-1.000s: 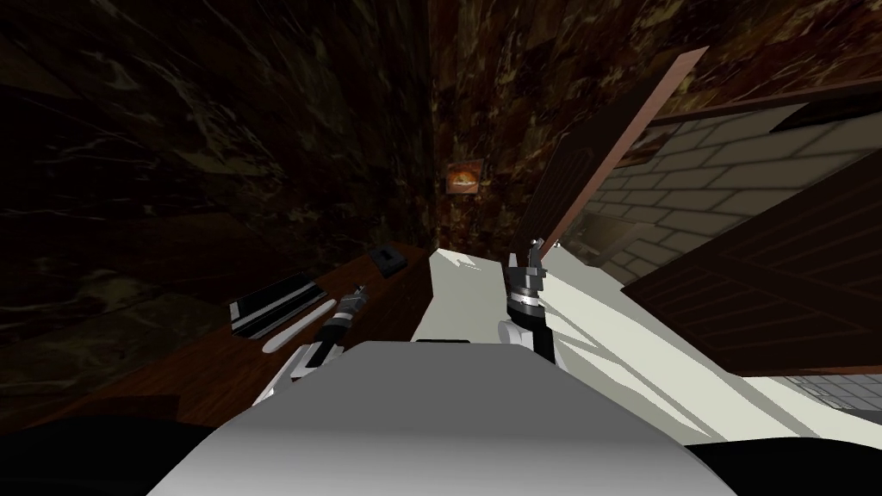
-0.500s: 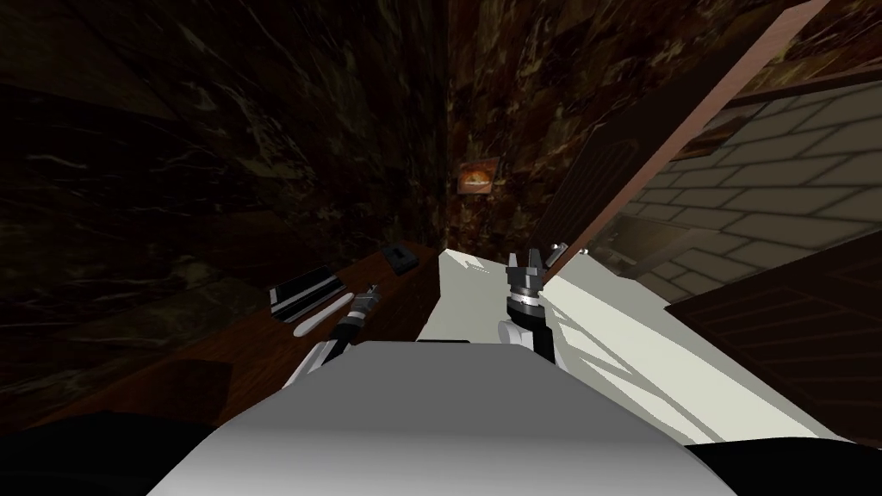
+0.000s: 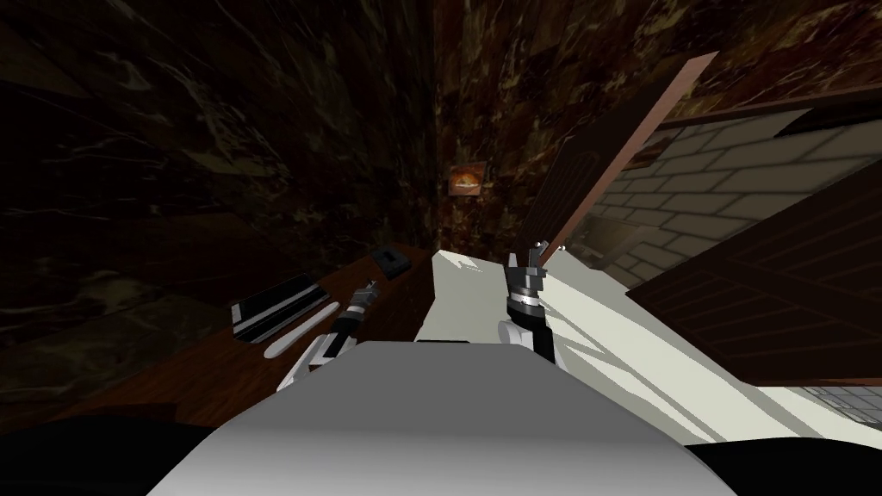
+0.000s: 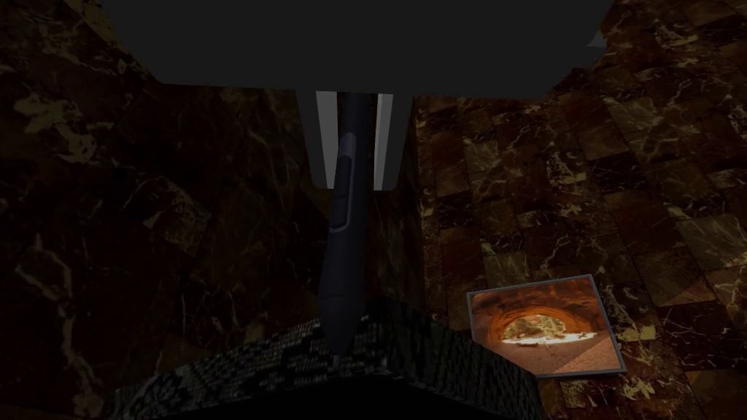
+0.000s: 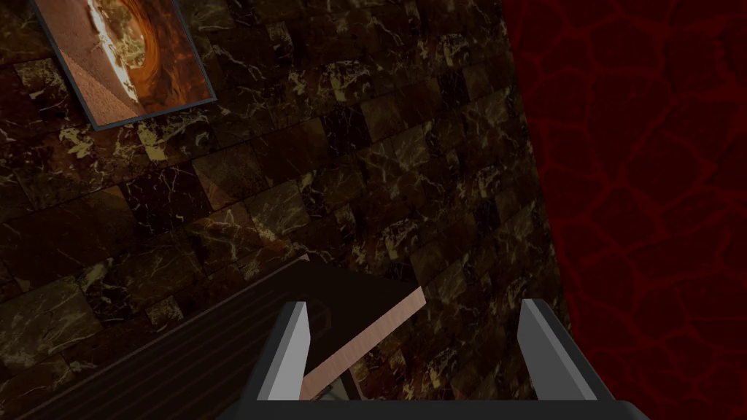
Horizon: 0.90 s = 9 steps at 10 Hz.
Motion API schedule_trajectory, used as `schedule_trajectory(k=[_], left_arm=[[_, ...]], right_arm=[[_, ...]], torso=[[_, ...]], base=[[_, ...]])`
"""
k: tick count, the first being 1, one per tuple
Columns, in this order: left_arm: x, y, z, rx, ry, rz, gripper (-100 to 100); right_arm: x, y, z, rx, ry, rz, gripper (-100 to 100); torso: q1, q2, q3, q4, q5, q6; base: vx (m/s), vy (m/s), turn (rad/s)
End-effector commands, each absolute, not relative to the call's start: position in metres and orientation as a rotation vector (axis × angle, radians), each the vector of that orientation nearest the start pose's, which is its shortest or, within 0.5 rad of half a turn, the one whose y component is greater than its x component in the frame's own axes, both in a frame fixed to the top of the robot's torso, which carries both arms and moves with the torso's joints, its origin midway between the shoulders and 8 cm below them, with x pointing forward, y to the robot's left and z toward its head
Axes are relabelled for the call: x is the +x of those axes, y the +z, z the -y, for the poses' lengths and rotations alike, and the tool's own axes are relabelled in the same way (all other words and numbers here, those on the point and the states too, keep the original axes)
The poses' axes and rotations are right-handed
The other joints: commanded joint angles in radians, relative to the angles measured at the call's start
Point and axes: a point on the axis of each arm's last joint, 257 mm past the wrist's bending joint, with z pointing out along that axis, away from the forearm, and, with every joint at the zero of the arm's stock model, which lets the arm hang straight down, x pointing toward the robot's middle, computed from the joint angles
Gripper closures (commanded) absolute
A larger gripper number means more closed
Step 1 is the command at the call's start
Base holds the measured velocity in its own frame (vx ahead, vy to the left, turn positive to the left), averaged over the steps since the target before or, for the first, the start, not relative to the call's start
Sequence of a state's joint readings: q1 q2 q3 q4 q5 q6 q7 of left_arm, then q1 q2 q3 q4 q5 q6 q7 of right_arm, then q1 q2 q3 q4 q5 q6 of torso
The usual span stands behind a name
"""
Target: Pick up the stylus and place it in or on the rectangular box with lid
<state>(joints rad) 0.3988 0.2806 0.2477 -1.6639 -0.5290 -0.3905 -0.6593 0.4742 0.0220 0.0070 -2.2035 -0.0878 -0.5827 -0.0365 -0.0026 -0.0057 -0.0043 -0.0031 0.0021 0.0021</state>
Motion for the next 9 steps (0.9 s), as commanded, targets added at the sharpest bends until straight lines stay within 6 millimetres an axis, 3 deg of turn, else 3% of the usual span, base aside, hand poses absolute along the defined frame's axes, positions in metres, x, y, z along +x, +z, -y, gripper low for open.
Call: schedule_trajectory(k=[1, 6, 9], left_arm=[[0.414, -0.228, -0.411, -0.063, 0.005, -1.505, 100], [0.442, -0.187, -0.425, -0.076, -0.023, -1.441, 100], [0.448, -0.166, -0.453, -0.107, 0.001, -1.438, 100]], right_arm=[[0.345, 0.014, 0.289, 0.720, 1.408, -0.501, 0], [0.345, 0.014, 0.289, 0.720, 1.408, -0.501, 0], [0.345, 0.014, 0.289, 0.720, 1.408, -0.501, 0]], torso=[[0.000, 0.000, 0.000, 0.000, 0.000, 0.000], [0.001, 0.004, 0.002, 0.001, 0.001, 0.000], [0.004, 0.003, 0.002, 0.001, 0.002, -0.002]], base=[[0.049, -0.064, -0.232], [0.029, -0.051, -0.272], [0.073, -0.016, -0.206]])
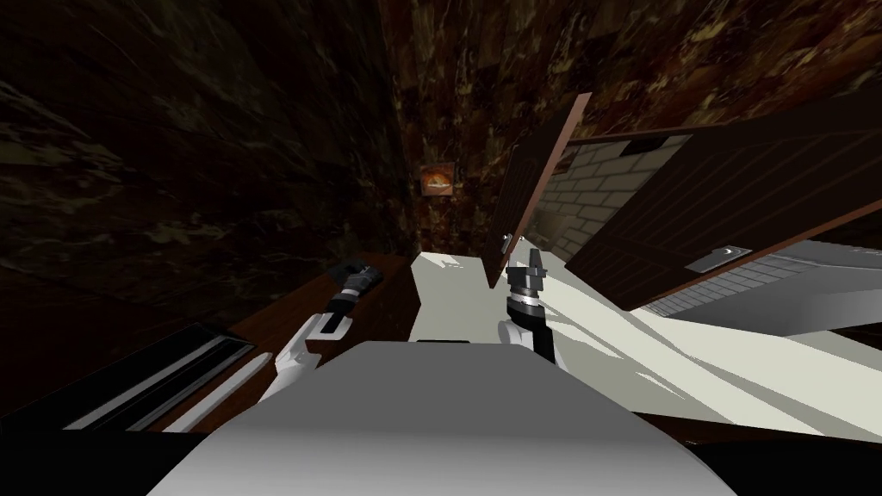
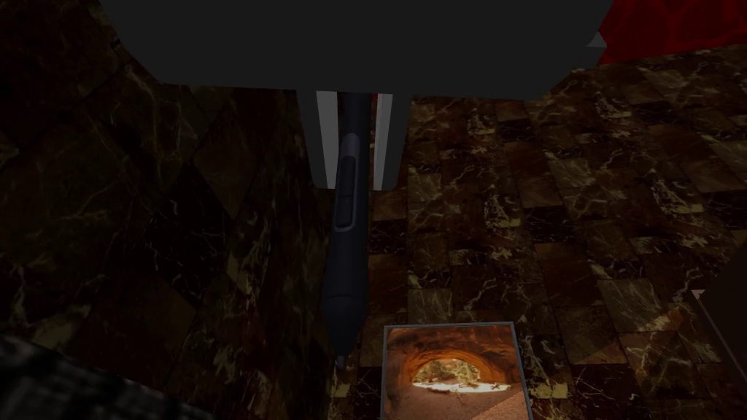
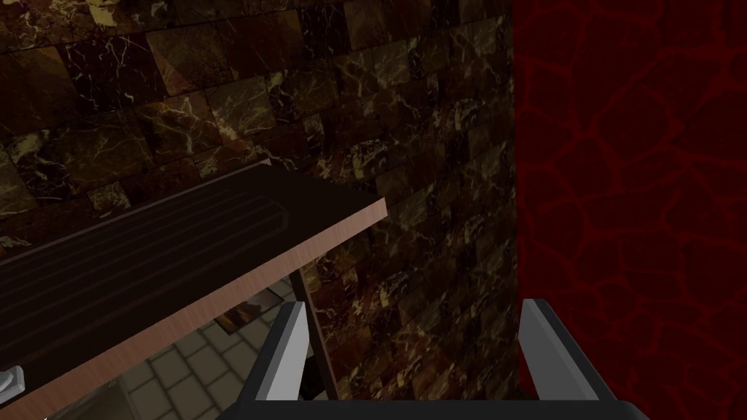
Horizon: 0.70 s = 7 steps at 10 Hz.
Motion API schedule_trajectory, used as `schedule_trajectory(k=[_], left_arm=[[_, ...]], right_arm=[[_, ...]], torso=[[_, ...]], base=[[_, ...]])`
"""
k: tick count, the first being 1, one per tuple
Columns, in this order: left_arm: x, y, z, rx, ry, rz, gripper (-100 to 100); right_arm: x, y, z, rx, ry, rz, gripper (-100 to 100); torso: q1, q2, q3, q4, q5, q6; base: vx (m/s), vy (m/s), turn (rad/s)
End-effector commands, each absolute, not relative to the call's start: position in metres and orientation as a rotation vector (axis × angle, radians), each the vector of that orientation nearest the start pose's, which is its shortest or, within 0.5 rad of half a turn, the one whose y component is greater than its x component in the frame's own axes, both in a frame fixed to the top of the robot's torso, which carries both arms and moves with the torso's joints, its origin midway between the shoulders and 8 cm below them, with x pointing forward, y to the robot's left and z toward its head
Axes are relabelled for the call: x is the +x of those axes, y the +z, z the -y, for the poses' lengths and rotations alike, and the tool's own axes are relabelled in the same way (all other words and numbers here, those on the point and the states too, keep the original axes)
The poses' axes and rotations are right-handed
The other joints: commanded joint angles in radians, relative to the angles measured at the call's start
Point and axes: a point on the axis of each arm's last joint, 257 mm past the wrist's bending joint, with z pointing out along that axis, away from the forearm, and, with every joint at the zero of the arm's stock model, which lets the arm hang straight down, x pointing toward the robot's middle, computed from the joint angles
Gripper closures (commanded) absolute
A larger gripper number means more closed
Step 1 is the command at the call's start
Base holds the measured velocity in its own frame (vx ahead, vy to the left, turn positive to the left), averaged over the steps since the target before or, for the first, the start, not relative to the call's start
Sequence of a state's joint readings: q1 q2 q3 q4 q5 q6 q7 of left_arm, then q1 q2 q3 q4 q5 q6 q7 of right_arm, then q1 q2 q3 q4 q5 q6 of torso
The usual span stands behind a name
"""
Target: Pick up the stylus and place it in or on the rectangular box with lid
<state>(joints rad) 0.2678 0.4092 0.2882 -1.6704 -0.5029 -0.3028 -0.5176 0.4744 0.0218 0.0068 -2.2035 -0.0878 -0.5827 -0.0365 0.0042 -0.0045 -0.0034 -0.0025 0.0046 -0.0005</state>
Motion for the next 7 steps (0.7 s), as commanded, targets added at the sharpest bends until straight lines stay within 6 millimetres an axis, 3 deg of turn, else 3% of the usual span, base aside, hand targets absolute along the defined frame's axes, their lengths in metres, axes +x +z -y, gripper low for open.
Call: schedule_trajectory(k=[1, 7], left_arm=[[0.447, -0.163, -0.459, -0.114, 0.010, -1.442, 100], [0.436, -0.155, -0.501, -0.165, 0.085, -1.481, 100]], right_arm=[[0.345, 0.014, 0.289, 0.720, 1.408, -0.501, 0], [0.345, 0.014, 0.289, 0.720, 1.407, -0.502, 0]], torso=[[0.000, 0.000, 0.000, 0.000, 0.000, 0.000], [0.003, 0.004, 0.002, 0.000, 0.000, -0.002]], base=[[0.087, 0.021, -0.089], [0.052, 0.034, -0.002]])
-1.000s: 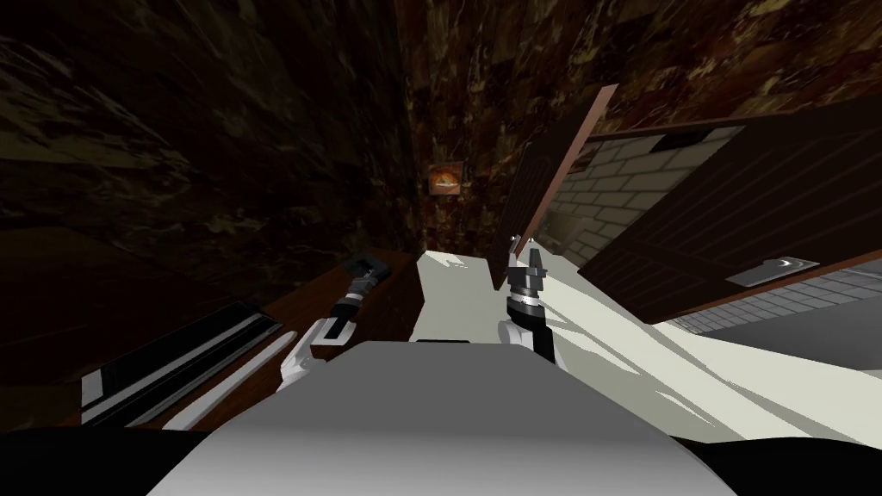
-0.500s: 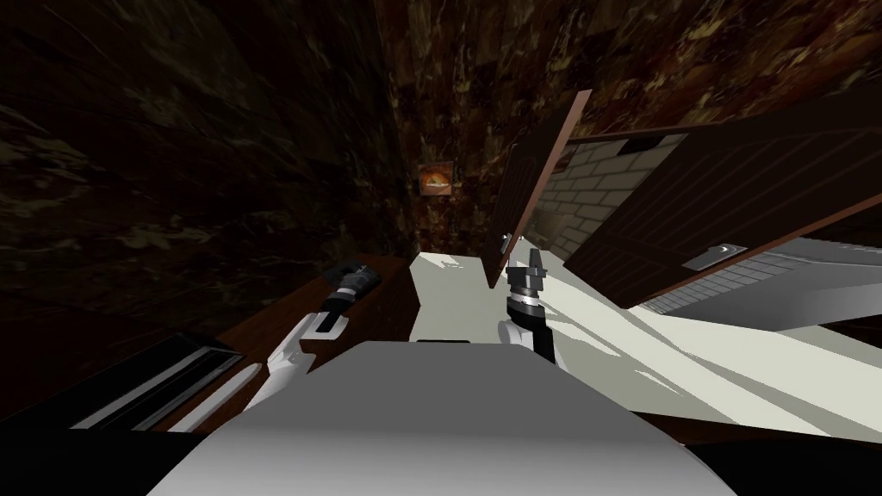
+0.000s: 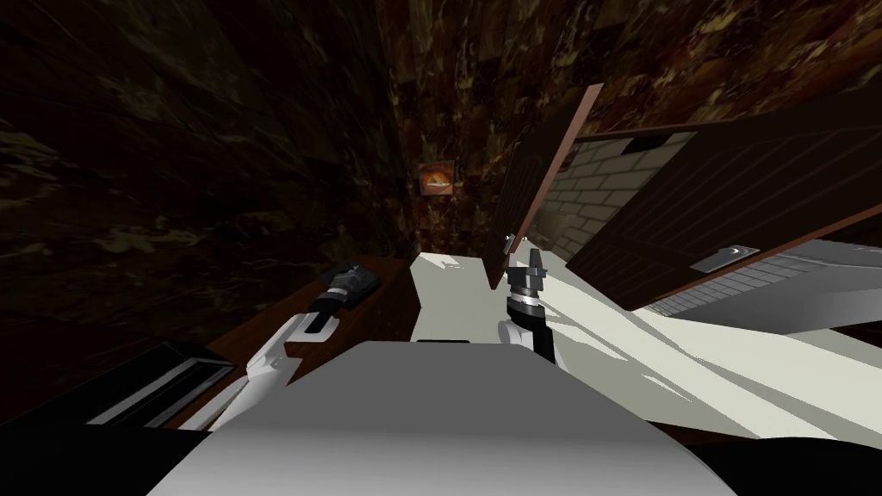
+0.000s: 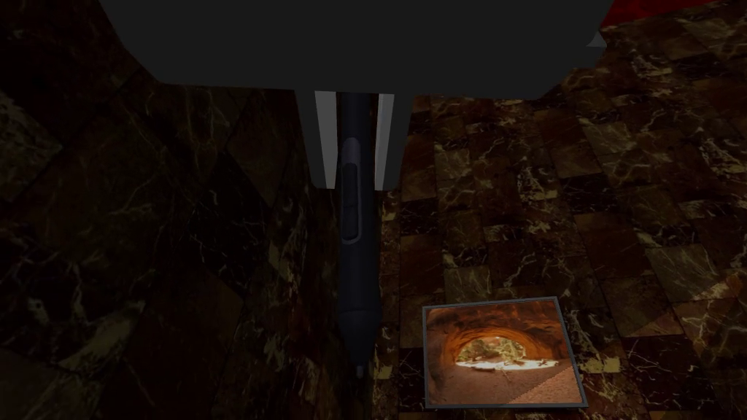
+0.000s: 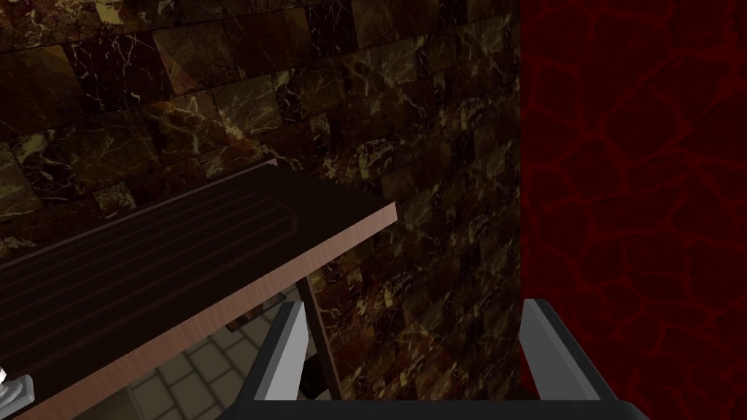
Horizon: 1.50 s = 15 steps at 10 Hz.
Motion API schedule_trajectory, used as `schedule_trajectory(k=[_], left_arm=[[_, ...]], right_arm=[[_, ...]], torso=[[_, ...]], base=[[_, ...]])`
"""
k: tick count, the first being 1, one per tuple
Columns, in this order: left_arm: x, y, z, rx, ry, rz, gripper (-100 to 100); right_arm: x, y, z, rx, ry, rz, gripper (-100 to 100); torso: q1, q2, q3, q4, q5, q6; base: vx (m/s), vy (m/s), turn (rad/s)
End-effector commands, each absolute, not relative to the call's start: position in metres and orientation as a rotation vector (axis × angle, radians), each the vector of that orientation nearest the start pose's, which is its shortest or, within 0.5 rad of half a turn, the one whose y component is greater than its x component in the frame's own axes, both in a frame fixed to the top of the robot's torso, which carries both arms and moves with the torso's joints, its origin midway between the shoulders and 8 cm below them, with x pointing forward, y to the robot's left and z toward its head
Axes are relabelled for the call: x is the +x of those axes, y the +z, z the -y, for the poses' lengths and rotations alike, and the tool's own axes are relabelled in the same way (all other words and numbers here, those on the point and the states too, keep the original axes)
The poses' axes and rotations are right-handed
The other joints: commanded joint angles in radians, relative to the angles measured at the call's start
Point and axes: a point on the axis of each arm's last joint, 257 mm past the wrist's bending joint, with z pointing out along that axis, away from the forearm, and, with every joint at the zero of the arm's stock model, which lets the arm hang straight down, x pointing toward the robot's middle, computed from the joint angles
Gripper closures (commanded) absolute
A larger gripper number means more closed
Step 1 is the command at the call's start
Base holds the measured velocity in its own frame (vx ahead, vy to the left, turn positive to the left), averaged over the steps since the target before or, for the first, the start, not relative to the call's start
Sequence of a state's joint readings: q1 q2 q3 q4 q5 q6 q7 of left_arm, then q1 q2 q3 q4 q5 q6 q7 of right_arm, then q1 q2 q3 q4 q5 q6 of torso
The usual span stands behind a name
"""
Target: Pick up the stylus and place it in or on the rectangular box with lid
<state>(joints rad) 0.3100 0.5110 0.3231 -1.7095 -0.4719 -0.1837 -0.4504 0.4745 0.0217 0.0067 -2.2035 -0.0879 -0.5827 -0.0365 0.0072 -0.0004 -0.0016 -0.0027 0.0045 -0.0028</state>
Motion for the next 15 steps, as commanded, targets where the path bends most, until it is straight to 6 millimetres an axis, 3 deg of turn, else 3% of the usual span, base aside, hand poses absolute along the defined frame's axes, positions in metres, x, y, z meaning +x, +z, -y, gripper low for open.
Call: schedule_trajectory(k=[1, 7, 9, 10, 11, 15], left_arm=[[0.433, -0.154, -0.508, -0.173, 0.100, -1.489, 100], [0.413, -0.144, -0.550, -0.221, 0.202, -1.531, 100], [0.409, -0.140, -0.560, -0.235, 0.229, -1.539, 100], [0.410, -0.141, -0.556, -0.230, 0.217, -1.535, 100], [0.409, -0.140, -0.557, -0.233, 0.221, -1.536, -100], [0.409, -0.140, -0.557, -0.233, 0.221, -1.536, -100]], right_arm=[[0.345, 0.014, 0.289, 0.720, 1.407, -0.502, 0], [0.345, 0.014, 0.289, 0.720, 1.407, -0.502, 0], [0.345, 0.014, 0.289, 0.720, 1.407, -0.502, 0], [0.345, 0.014, 0.289, 0.720, 1.407, -0.502, 0], [0.345, 0.014, 0.289, 0.720, 1.407, -0.501, 0], [0.345, 0.014, 0.289, 0.720, 1.408, -0.501, 0]], torso=[[0.000, 0.000, 0.000, 0.000, 0.000, 0.000], [-0.001, 0.000, 0.000, 0.000, -0.001, 0.000], [-0.001, -0.001, -0.001, 0.000, -0.002, 0.000], [-0.001, -0.001, -0.001, 0.000, -0.002, 0.000], [-0.003, 0.001, 0.000, 0.000, -0.002, 0.001], [-0.006, 0.003, 0.001, 0.000, -0.002, 0.001]], base=[[0.053, 0.035, 0.027], [0.064, 0.044, 0.043], [0.075, 0.051, 0.046], [0.029, 0.027, 0.011], [0.005, 0.006, -0.001], [0.000, 0.000, 0.000]])
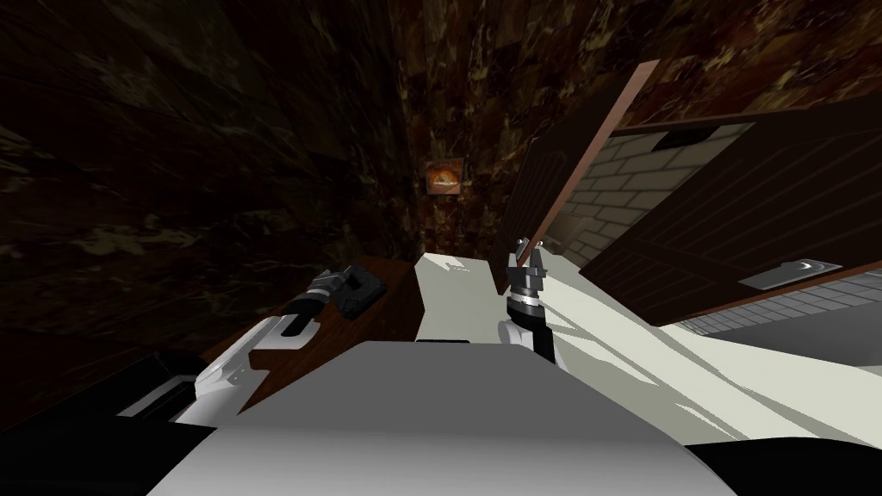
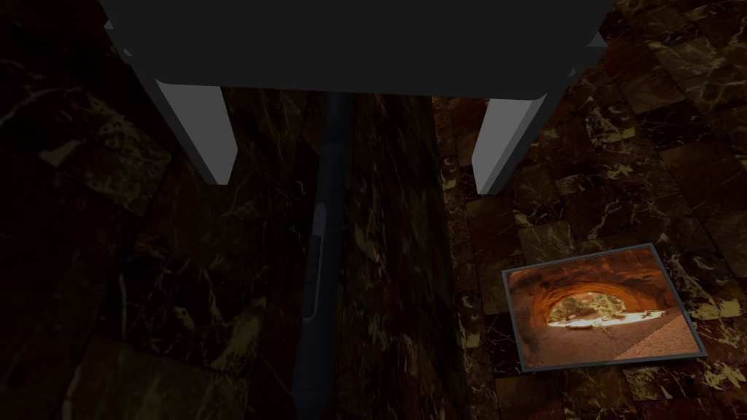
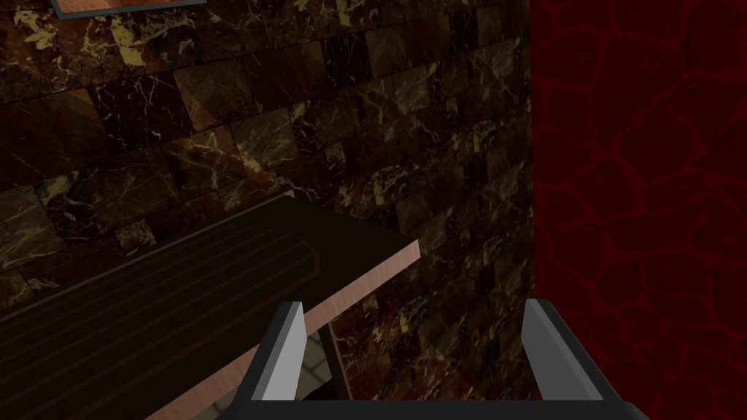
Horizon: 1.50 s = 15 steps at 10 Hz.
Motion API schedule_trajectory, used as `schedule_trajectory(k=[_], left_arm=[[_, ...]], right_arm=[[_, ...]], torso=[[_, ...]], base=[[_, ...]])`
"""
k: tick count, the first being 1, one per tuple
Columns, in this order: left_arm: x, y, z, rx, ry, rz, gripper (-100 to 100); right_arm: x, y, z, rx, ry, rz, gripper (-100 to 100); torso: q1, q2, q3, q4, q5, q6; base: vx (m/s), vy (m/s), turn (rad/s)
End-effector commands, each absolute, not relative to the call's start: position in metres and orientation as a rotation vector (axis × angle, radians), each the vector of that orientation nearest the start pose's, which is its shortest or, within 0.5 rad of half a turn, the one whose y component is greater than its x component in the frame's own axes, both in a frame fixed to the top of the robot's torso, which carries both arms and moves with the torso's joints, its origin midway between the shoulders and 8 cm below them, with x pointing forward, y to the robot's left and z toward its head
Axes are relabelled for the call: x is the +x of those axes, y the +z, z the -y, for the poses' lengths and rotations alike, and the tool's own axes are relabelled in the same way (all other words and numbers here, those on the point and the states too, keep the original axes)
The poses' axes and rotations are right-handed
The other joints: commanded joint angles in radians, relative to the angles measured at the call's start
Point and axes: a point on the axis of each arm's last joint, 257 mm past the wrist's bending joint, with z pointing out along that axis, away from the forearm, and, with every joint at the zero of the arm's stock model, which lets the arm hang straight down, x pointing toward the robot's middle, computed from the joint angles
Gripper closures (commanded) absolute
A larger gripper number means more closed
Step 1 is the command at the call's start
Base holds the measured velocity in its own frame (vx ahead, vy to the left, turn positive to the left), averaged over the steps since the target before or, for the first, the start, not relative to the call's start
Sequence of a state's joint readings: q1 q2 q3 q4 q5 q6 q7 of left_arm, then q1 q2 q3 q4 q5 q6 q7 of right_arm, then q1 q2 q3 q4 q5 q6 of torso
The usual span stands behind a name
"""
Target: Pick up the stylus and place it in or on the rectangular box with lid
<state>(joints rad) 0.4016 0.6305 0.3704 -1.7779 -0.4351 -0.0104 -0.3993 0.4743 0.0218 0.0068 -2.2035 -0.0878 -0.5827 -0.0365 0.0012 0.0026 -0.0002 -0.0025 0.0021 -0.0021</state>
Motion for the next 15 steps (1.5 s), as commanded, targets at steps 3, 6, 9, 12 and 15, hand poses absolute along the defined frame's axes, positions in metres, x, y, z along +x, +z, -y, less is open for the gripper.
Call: schedule_trajectory(k=[3, 6, 9, 12, 15], left_arm=[[0.406, -0.122, -0.562, -0.234, 0.226, -1.533, -100], [0.403, -0.105, -0.564, -0.233, 0.227, -1.532, -100], [0.401, -0.089, -0.563, -0.230, 0.224, -1.534, -100], [0.401, -0.086, -0.563, -0.230, 0.223, -1.534, 0], [0.401, -0.087, -0.563, -0.230, 0.223, -1.534, 0]], right_arm=[[0.345, 0.014, 0.289, 0.720, 1.408, -0.501, 0], [0.345, 0.014, 0.289, 0.720, 1.408, -0.501, 0], [0.345, 0.014, 0.289, 0.720, 1.408, -0.501, 0], [0.345, 0.014, 0.289, 0.720, 1.408, -0.501, 0], [0.345, 0.014, 0.289, 0.720, 1.408, -0.501, 0]], torso=[[0.000, 0.000, 0.000, 0.000, 0.000, 0.000], [-0.001, -0.001, 0.000, 0.000, 0.000, 0.000], [0.000, -0.001, 0.000, 0.000, 0.000, 0.000], [0.000, 0.000, 0.000, 0.000, 0.000, 0.000], [0.000, 0.000, 0.000, 0.000, 0.000, 0.000]], base=[[0.007, -0.005, -0.001], [0.013, -0.009, 0.000], [0.010, -0.005, -0.001], [0.003, -0.003, -0.001], [0.000, 0.000, 0.000]])
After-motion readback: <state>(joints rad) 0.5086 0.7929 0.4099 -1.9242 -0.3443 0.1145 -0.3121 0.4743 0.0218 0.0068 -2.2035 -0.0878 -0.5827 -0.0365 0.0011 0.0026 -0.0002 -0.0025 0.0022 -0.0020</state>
